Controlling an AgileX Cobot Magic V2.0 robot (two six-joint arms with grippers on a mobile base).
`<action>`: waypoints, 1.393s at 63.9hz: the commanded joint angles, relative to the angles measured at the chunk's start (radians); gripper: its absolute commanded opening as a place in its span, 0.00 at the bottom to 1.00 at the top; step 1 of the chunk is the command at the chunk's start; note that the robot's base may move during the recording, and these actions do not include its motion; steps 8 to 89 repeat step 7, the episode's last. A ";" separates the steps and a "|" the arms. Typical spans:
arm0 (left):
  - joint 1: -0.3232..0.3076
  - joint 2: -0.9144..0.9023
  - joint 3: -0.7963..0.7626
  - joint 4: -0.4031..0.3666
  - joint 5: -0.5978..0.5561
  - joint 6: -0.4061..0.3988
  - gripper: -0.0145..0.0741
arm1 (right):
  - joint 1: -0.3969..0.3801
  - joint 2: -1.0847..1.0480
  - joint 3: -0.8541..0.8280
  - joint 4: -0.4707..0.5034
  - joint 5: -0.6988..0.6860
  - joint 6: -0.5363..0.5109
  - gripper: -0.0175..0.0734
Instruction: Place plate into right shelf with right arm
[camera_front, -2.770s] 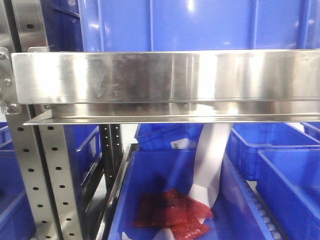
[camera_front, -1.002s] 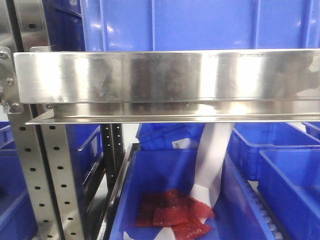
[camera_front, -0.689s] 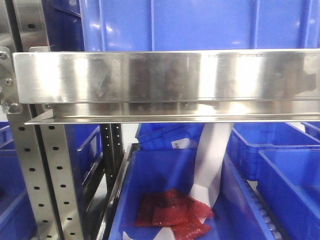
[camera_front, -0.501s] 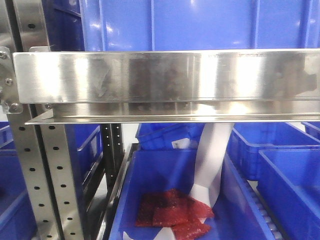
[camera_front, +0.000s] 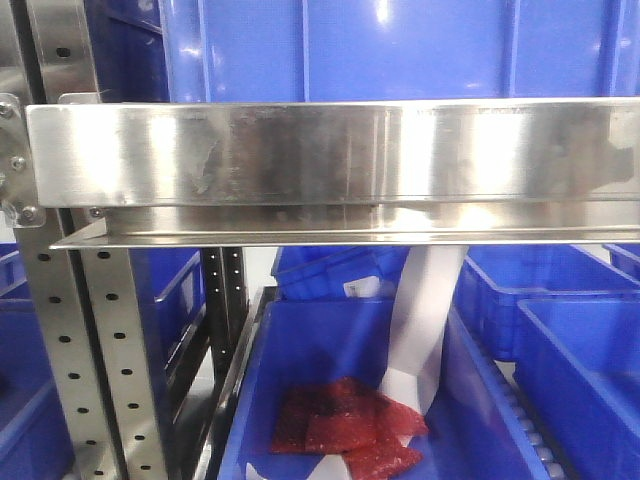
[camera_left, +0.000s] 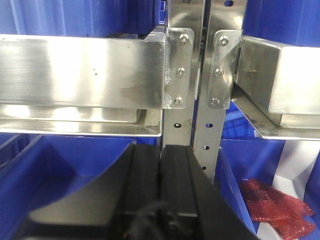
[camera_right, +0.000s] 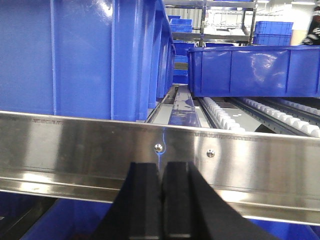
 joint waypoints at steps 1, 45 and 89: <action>-0.008 -0.002 0.008 -0.004 -0.087 0.003 0.11 | 0.001 -0.014 -0.005 -0.012 -0.084 -0.002 0.25; -0.008 -0.002 0.008 -0.004 -0.087 0.003 0.11 | 0.001 -0.014 -0.005 -0.012 -0.084 -0.002 0.25; -0.008 -0.002 0.008 -0.004 -0.087 0.003 0.11 | 0.001 -0.014 -0.005 -0.012 -0.084 -0.002 0.25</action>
